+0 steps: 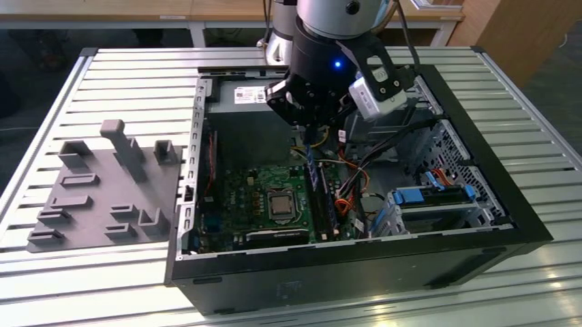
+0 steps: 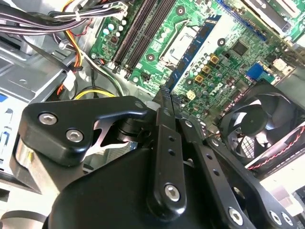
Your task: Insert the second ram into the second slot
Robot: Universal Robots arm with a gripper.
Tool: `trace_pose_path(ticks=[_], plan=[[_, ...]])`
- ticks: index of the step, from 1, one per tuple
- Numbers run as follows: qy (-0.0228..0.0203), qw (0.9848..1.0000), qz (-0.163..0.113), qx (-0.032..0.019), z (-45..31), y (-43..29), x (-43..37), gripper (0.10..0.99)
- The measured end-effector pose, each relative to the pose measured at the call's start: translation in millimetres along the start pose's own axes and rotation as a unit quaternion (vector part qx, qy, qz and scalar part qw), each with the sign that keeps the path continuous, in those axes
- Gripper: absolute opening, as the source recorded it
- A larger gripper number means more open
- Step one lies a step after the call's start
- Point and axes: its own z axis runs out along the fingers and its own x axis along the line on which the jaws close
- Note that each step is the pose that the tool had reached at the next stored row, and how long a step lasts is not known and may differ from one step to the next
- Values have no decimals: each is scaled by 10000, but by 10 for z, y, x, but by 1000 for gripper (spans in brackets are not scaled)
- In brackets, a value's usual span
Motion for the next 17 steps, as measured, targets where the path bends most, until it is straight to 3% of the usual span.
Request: trace_pose_path(ticks=[17], plan=[[0, 10000, 0, -3, 36, -28, 0, 118]])
